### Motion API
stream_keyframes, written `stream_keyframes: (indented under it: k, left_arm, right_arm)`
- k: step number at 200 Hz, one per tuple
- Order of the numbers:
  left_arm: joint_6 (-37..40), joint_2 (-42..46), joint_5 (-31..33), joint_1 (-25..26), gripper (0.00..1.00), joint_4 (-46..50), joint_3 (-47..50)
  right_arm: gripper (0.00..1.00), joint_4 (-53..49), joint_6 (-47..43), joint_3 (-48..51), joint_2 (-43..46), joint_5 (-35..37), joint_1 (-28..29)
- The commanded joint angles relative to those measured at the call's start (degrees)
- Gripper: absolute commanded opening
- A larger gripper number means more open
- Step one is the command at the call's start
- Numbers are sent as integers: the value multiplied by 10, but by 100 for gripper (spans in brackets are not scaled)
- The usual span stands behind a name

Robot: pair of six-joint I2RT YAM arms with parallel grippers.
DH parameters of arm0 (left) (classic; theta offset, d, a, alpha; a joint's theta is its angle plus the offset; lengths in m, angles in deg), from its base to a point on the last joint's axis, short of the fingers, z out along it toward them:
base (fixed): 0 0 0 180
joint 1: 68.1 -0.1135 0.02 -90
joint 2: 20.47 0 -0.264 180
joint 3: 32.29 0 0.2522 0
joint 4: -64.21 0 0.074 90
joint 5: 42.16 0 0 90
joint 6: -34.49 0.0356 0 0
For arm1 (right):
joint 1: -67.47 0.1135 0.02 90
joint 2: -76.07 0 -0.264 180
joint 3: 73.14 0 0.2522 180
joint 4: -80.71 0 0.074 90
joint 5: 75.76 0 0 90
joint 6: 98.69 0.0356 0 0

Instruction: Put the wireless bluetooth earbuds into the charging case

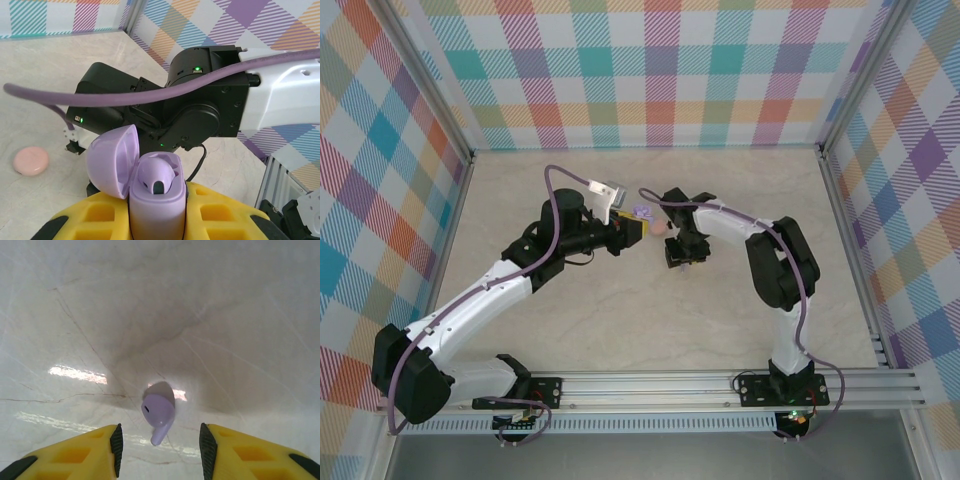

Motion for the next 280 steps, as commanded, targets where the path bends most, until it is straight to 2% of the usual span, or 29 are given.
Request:
stream_keyframes:
  k: [1,77,197,280]
  left_arm:
    - [1,13,-9,-6,15,-22,2]
    - [0,9,-12,-6,15,-24,-2]
    - [1,2,-17,-6,15,-19,-8]
    - [2,4,-17,-6,15,-18,-7]
  right_arm:
    - [46,-18,89,-8,23,1,1]
    - [36,-35,96,-45,-25,-16,2]
    - [31,-65,113,-73,-68,8,9]
    - [30,-48,135,-69,-78,22,11]
